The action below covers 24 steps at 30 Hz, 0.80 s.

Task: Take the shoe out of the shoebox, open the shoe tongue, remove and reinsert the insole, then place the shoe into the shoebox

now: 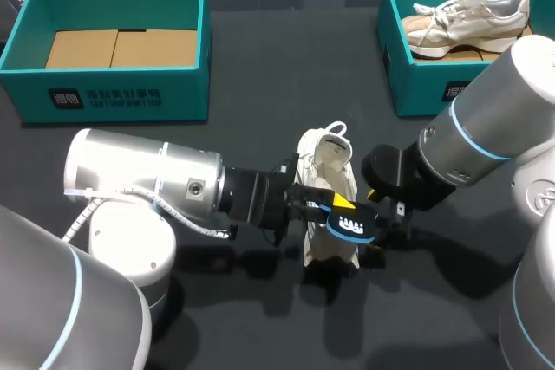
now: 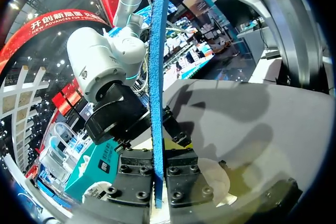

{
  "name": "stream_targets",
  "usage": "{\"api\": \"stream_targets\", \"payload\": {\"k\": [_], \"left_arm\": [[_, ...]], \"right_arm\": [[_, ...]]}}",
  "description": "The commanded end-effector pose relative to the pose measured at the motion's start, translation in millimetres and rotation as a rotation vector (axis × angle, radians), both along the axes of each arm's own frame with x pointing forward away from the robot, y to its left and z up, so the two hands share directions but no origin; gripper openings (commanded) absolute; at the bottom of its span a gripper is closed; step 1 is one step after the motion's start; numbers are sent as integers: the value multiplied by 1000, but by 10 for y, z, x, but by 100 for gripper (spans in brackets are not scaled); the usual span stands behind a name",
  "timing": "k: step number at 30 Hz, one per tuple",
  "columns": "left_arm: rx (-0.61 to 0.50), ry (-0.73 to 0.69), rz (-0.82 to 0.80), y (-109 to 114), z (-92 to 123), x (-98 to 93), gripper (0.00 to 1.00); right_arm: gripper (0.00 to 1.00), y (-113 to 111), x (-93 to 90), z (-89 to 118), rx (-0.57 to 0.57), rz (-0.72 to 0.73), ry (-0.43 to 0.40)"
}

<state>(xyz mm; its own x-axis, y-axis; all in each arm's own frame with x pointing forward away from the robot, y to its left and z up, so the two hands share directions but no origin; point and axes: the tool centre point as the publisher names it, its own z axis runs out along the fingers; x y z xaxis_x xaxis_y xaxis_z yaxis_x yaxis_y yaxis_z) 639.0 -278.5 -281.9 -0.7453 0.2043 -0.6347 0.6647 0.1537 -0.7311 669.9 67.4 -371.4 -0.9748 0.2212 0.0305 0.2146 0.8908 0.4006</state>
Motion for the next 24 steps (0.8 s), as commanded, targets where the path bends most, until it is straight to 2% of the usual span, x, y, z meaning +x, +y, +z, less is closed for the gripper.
{"api": "stream_targets", "payload": {"k": [1, 12, 24], "left_arm": [[-13, 6, 3, -35, -36, 30, 0], [-18, 31, -5, -78, -110, 62, 0], [-14, 57, 28, 14, -165, 139, 0]], "right_arm": [[100, 2, -13, -6, -1, -2, -3], [100, 2, -13, -6, -1, -2, -3], [100, 2, -13, -6, -1, -2, -3]]}}
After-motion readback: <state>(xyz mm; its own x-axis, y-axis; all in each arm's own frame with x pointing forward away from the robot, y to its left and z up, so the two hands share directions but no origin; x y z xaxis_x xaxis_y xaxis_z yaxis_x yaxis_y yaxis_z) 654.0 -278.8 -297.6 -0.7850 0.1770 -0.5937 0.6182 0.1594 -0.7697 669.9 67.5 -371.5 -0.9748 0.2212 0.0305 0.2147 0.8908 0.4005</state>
